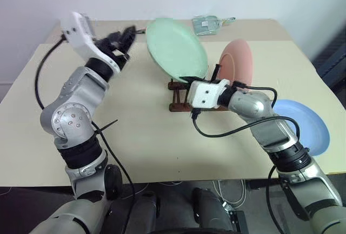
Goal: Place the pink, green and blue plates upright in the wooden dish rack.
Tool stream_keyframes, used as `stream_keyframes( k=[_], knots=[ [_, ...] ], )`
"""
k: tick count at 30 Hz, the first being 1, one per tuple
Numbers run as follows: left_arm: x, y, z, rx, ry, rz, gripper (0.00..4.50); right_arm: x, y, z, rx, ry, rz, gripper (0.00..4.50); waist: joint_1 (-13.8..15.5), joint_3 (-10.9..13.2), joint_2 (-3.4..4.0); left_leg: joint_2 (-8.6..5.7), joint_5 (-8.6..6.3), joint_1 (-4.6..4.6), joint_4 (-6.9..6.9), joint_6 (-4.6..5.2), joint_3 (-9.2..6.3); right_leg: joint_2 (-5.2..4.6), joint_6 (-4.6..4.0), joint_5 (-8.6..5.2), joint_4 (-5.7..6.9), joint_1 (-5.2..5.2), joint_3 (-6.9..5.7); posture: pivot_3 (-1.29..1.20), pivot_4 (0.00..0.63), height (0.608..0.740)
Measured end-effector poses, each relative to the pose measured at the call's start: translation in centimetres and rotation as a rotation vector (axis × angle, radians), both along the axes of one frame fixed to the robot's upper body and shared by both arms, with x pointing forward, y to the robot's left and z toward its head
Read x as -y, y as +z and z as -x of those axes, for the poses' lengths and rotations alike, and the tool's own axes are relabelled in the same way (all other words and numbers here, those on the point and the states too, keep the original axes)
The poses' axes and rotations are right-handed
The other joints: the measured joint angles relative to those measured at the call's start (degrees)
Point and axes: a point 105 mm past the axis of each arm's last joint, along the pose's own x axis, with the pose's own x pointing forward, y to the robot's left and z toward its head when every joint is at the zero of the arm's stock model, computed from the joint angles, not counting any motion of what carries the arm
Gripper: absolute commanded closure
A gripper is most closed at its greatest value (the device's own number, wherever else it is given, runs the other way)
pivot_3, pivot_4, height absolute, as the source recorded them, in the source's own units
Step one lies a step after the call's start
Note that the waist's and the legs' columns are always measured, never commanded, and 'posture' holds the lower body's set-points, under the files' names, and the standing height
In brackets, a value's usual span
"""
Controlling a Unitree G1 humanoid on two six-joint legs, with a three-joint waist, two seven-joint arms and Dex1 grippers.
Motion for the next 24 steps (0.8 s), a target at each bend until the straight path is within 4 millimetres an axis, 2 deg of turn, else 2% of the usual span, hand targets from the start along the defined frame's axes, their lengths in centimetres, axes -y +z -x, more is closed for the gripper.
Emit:
stream_keyframes(
  k=[2,3,5,8,10,13,16,24],
  knots=[
    [-2.6,0.4,0.4,0.043,0.107,-0.063,1.99,0.5,1.8,0.8,-0.061,0.017,-0.172,4.32,-0.08,-0.02,0.06,0.01,0.01,0.05,-0.09,-0.02,0.02,0.02,-0.01,0.0,0.0,-0.02,0.04,0.0,0.15,0.74],
    [-3.4,-0.4,0.6,0.041,0.138,-0.138,1.99,0.9,2.6,1.2,-0.109,0.026,-0.276,4.32,-0.03,-0.06,0.11,0.01,0.01,0.07,-0.16,-0.02,0.03,0.02,-0.01,0.0,0.0,-0.01,0.07,0.0,0.15,0.74],
    [-3.5,-3.8,0.8,-0.028,0.115,-0.27,1.99,2.0,4.1,1.9,-0.204,0.029,-0.476,4.32,0.35,-0.09,0.15,-0.02,0.01,0.1,-0.24,-0.01,0.03,-0.01,-0.03,0.0,0.0,0.01,0.11,0.0,0.15,0.74],
    [-0.6,-9.6,1.6,-0.16,-0.092,-0.407,1.99,3.2,4.3,2.6,-0.357,0.02,-0.654,4.32,1.31,-0.08,0.09,-0.04,0.0,-0.04,-0.18,0.01,-0.06,-0.01,-0.25,-0.09,-0.07,-0.02,0.09,0.0,0.15,0.74],
    [2.1,-12.1,3.4,-0.2,-0.28,-0.503,1.99,3.5,3.8,2.9,-0.455,0.016,-0.735,4.32,1.37,-0.06,0.13,-0.02,0.0,-0.04,-0.19,0.02,-0.03,-0.01,-0.29,-0.1,-0.07,-0.05,0.1,0.0,0.15,0.74],
    [5.5,-14.5,6.5,-0.226,-0.535,-0.602,1.99,4.0,3.2,3.0,-0.564,-0.001,-0.82,4.32,1.22,0.02,0.32,0.02,0.0,0.0,-0.28,0.02,0.02,-0.01,-0.39,-0.15,-0.07,-0.09,0.1,0.0,0.15,0.74],
    [7.2,-15.9,8.0,-0.25,-0.665,-0.617,1.99,4.8,2.8,2.8,-0.611,-0.043,-0.867,4.32,1.23,0.04,0.39,0.03,0.0,0.0,-0.3,0.03,0.01,0.0,-0.41,-0.17,-0.05,-0.12,0.07,0.0,0.15,0.74],
    [8.1,-15.9,8.0,-0.235,-0.683,-0.609,1.99,5.6,1.4,2.2,-0.713,-0.083,-0.862,4.32,1.14,0.04,0.39,0.03,0.01,0.0,-0.31,0.04,0.07,0.0,-0.38,-0.16,-0.05,-0.12,0.09,0.0,0.15,0.74]
  ],
)
